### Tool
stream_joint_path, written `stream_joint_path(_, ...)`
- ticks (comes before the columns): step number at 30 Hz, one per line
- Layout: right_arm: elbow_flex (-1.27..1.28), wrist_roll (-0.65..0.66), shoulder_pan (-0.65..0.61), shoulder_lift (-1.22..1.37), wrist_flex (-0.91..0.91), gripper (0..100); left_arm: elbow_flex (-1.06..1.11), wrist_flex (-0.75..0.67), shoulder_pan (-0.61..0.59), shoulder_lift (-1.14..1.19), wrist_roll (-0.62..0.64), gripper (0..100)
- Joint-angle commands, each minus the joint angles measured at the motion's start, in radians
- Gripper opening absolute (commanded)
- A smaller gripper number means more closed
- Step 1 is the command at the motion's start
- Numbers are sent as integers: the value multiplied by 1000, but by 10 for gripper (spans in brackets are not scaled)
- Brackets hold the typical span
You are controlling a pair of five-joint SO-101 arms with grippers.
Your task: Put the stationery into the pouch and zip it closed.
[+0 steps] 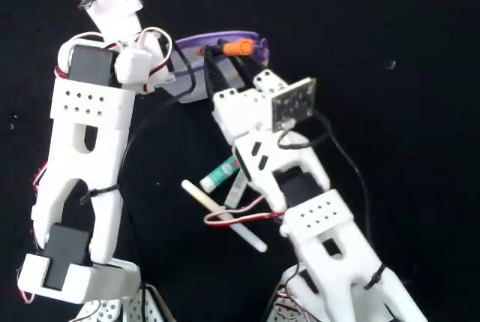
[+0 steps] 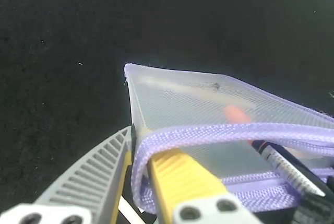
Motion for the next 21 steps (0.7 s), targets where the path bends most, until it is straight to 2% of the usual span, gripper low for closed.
stream_joint_path(1, -76, 9, -5, 5, 75, 35, -25, -2, -24, -6, -6, 30)
stream_joint_path(7, -189, 9, -11, 13, 281, 247, -25, -2, -33, -6, -6, 30)
stream_joint_path(9, -211, 11, -8, 12, 308, 283, -24, 0, -33, -6, -6, 30)
stream_joint_path(12, -231, 20, -6, 10, 330, 286, -24, 2, -33, -6, -6, 30)
stream_joint_path(17, -260, 146, -6, 4, 354, 286, -24, 5, -39, -6, -9, 30)
stream_joint_path(21, -361, 172, 21, 4, 502, 286, -25, -2, -85, -9, -11, 30)
